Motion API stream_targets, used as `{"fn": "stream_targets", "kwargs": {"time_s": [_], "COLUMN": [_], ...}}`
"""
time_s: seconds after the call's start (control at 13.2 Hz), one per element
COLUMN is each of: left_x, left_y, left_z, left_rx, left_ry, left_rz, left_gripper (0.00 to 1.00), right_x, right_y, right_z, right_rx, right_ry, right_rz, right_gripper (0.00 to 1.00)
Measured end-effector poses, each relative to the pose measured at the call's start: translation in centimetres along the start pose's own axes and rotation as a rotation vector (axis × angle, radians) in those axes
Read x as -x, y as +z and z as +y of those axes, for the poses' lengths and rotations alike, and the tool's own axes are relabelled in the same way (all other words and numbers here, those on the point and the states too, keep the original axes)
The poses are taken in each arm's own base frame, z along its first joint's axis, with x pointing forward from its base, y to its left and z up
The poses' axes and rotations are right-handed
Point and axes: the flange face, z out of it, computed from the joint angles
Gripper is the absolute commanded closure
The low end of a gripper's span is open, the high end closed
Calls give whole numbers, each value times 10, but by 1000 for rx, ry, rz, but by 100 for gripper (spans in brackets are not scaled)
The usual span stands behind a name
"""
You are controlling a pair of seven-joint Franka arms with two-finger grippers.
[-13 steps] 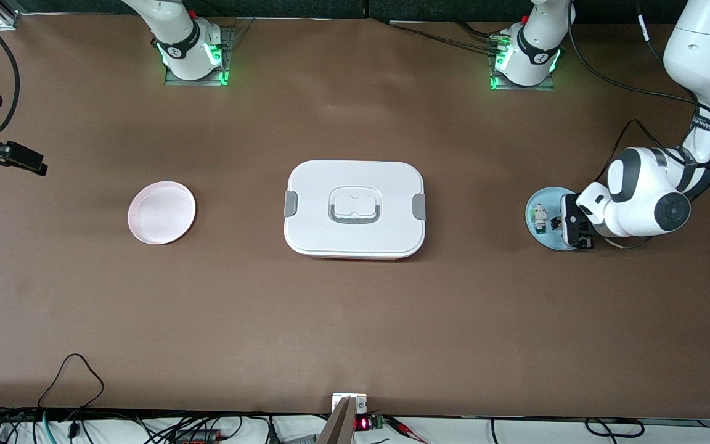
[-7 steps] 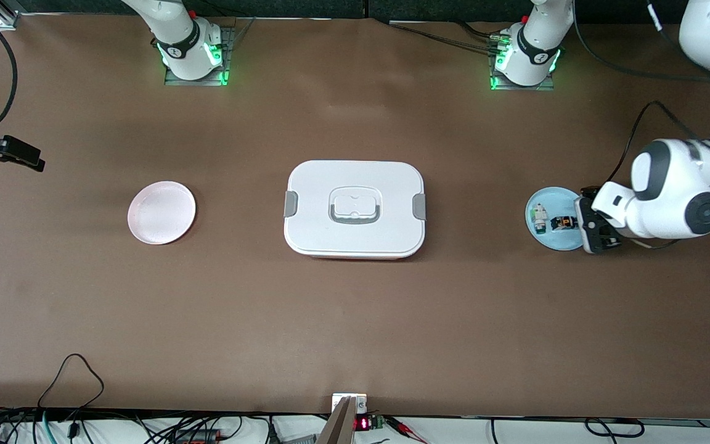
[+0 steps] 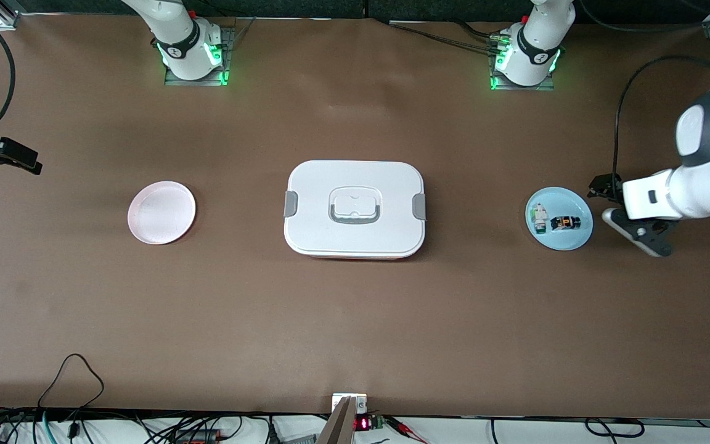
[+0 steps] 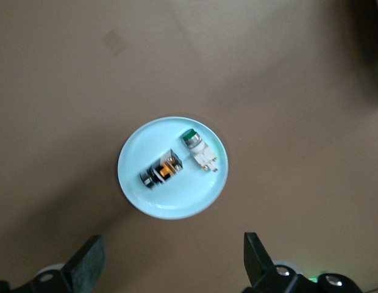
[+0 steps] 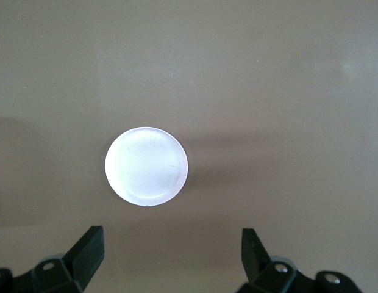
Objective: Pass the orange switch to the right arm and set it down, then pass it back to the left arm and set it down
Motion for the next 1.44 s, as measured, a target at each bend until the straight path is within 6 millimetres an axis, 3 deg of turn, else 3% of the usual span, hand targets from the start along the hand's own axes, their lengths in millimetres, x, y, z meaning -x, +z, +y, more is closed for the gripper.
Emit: {"fn": "stream_targets", "kwargs": {"time_s": [0.3, 0.45, 0.61, 0.76, 0.98, 1.29, 1.44], "left_x": [7, 17, 27, 33, 33, 45, 44], "left_y": [-88, -122, -142, -159, -174, -163, -162], "left_z": [39, 44, 42, 52, 91, 66, 70], "left_rx": [-20, -23, -23, -35, -39, 39, 13], "left_ry": [-363, -440, -491, -506, -534, -564, -546], "left_rz": [27, 54, 69, 91, 107, 93, 85], "left_gripper": [0, 0, 0, 0, 0, 0, 0], "right_x": [-2, -2, -2, -2, -4, -1, 0], "right_y": [1, 0, -1, -2, -8, -9, -10], "right_z": [-1, -1, 2, 1, -9, -6, -10], "right_rx": [1, 1, 1, -5, -10, -11, -11], "right_ry": [-1, 0, 3, -1, -10, -7, -14], "right_rz": [-1, 1, 2, 5, 18, 2, -6], "right_gripper": [0, 0, 0, 0, 0, 0, 0]}}
